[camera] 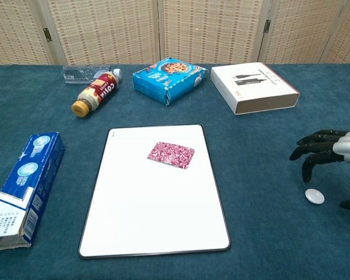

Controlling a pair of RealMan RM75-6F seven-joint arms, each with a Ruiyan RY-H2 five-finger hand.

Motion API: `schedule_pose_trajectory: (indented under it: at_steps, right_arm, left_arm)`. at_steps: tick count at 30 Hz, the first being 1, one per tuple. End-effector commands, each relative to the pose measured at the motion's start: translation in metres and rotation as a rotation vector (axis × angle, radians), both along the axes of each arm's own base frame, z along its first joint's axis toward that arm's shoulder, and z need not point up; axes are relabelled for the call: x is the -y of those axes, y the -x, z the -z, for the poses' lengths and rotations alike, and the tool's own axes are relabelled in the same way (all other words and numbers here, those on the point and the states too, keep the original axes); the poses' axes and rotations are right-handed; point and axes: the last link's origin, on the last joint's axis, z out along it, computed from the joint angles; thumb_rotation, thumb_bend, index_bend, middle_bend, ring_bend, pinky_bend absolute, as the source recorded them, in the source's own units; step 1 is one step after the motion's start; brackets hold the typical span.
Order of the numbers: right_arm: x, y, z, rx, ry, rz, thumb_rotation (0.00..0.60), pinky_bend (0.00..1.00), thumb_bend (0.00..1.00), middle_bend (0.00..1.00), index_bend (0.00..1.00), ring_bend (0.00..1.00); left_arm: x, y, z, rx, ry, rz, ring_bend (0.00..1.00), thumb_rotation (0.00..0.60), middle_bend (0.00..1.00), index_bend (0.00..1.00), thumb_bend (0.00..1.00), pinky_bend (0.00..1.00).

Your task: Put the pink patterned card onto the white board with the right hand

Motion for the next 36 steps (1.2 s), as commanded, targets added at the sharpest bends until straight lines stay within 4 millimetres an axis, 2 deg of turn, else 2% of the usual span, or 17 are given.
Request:
schedule_pose_trajectory:
  at_steps: [1,36]
  right_arm:
    - [0.001,0.001,0.004,-0.005,-0.007,0.003,0.600,0.00,0.31,0.17,0.35,0.01]
    - [0.016,-0.007,0.024,-0.033,-0.025,-0.017,0.600,0.00,0.31,0.19,0.43,0.01]
  left_arm:
    - [0.000,0.000,0.000,0.002,0.002,-0.003,0.12,0.600,0.16,0.29,0.26,0.00]
    - [0.003,0.010,0.000,0.000,0.001,-0.029,0.12,0.600,0.16,0.29,0.26,0.00]
